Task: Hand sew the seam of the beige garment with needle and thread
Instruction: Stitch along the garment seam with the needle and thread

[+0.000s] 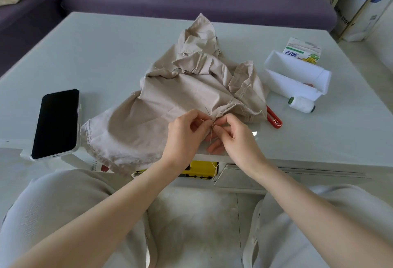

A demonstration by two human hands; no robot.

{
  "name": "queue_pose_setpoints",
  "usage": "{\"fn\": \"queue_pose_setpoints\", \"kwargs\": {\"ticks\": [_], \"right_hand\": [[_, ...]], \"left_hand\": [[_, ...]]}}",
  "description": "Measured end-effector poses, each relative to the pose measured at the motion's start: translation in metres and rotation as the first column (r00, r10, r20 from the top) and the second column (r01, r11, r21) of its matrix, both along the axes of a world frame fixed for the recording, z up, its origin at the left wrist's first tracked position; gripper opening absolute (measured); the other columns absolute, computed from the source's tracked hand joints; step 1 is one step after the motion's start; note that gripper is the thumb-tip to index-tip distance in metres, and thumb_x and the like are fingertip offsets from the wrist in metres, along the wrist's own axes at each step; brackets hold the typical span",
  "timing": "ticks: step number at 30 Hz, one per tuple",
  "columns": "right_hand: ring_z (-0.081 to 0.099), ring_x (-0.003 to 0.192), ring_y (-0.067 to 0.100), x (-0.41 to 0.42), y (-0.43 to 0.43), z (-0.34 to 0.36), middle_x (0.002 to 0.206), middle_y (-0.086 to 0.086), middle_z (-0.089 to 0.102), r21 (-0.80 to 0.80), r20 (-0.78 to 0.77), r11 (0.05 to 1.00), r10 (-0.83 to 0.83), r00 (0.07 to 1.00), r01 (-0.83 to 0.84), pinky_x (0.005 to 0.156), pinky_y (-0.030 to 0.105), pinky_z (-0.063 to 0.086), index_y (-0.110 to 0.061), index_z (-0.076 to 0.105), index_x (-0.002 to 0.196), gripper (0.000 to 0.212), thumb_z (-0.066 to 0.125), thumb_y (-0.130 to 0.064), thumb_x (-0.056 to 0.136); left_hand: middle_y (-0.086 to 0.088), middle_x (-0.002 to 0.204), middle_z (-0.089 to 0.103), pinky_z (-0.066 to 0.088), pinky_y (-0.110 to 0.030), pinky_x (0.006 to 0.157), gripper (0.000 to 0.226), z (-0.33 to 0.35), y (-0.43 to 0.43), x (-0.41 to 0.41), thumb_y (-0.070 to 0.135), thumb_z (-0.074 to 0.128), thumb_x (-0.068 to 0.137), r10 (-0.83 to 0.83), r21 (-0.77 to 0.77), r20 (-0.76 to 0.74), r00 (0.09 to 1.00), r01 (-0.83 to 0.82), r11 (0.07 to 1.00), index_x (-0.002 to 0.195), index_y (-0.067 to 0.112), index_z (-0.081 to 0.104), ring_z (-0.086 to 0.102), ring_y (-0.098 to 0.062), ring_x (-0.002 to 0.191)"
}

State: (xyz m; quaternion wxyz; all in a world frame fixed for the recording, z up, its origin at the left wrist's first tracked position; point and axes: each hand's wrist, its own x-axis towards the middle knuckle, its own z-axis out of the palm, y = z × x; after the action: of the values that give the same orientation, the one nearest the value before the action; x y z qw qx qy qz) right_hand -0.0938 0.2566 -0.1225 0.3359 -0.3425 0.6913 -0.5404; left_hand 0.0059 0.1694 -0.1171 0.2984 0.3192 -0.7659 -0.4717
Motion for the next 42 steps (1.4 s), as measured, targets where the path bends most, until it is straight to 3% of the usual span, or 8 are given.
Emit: {"fn": "queue_pose_setpoints", "kwargs": {"ticks": [10,17,22,24,28,32,36,42], "right_hand": [[0.064,0.062,0.014,0.0,0.0,-0.003,0.072,-0.001,0.065,0.033,-0.088,0.999,0.023,0.996,-0.02,0.055,0.019,0.05,-0.018,0.058,0.084,0.023,0.043,-0.01,0.1],[0.066,0.074,0.012,0.001,0.001,-0.009,0.075,-0.002,0.07,0.004,-0.261,0.998,-0.056,0.964,0.06,0.073,0.032,0.055,-0.011,0.059,0.092,0.012,0.048,-0.009,0.097],[0.063,0.065,0.013,0.0,0.003,-0.007,0.069,-0.003,0.069,-0.049,-0.367,0.995,-0.095,0.925,0.083,0.061,0.029,0.049,-0.015,0.054,0.089,0.007,0.055,-0.016,0.095],[0.059,0.059,0.01,-0.004,0.004,-0.006,0.066,-0.007,0.065,-0.077,-0.509,0.993,-0.113,0.853,0.085,0.055,0.032,0.049,-0.018,0.055,0.085,0.012,0.056,-0.026,0.094],[0.046,0.066,0.001,-0.016,0.004,0.001,0.082,-0.019,0.046,-0.241,-0.736,0.961,-0.271,0.62,0.135,0.057,0.013,0.038,-0.02,0.06,0.087,0.017,0.051,-0.032,0.092],[0.046,0.069,-0.003,-0.021,0.002,-0.003,0.088,-0.018,0.042,-0.14,-0.728,0.985,-0.17,0.664,0.098,0.06,0.009,0.035,-0.02,0.067,0.093,0.022,0.05,-0.035,0.093],[0.049,0.075,0.008,-0.021,-0.001,-0.011,0.091,-0.01,0.047,0.155,-0.7,0.982,0.035,0.714,0.104,0.064,0.026,0.038,-0.016,0.066,0.089,0.029,0.05,-0.04,0.094],[0.057,0.079,0.01,-0.022,-0.003,-0.004,0.081,-0.004,0.063,0.234,-0.416,0.972,0.09,0.905,0.011,0.076,0.032,0.045,-0.018,0.07,0.082,0.03,0.053,-0.041,0.092]], "left_hand": [[0.011,0.058,0.058,0.037,-0.006,0.054,0.015,0.001,-0.002,-0.003,0.013,0.065,0.087,0.043,0.014,-0.001,0.999,-0.043,0.999,0.074,0.02,0.064,0.051,0.004,0.053],[0.003,0.066,0.066,0.042,-0.01,0.057,0.008,-0.005,-0.003,-0.002,0.014,0.066,0.086,-0.043,-0.005,0.066,0.997,0.043,0.999,0.08,0.017,0.071,0.052,-0.001,0.059],[0.011,0.063,0.06,0.038,-0.008,0.055,0.01,-0.004,-0.002,-0.002,0.012,0.065,0.086,-0.027,-0.025,0.062,0.998,0.028,0.999,0.08,0.017,0.07,0.049,0.003,0.057],[0.013,0.063,0.059,0.036,-0.008,0.054,0.01,-0.005,-0.004,-0.001,0.013,0.065,0.087,-0.017,-0.042,0.06,0.998,0.02,0.999,0.081,0.019,0.07,0.049,0.003,0.056],[0.013,0.063,0.057,0.035,-0.008,0.053,0.01,-0.007,-0.005,-0.002,0.014,0.066,0.087,-0.02,-0.06,0.063,0.998,0.024,0.998,0.08,0.021,0.069,0.048,0.001,0.055],[0.006,0.071,0.063,0.039,-0.011,0.058,0.007,-0.008,-0.003,0.0,0.013,0.067,0.086,-0.061,-0.097,0.072,0.996,0.068,0.993,0.084,0.017,0.072,0.05,-0.003,0.063],[0.007,0.07,0.061,0.041,-0.011,0.059,0.006,-0.013,-0.002,0.0,0.012,0.069,0.084,-0.086,-0.144,0.104,0.991,0.1,0.984,0.083,0.016,0.072,0.052,-0.007,0.068],[0.009,0.071,0.058,0.043,-0.023,0.057,0.006,-0.021,-0.001,0.001,0.015,0.067,0.083,-0.082,-0.217,0.16,0.984,0.116,0.969,0.079,0.019,0.069,0.049,-0.008,0.062]]}}
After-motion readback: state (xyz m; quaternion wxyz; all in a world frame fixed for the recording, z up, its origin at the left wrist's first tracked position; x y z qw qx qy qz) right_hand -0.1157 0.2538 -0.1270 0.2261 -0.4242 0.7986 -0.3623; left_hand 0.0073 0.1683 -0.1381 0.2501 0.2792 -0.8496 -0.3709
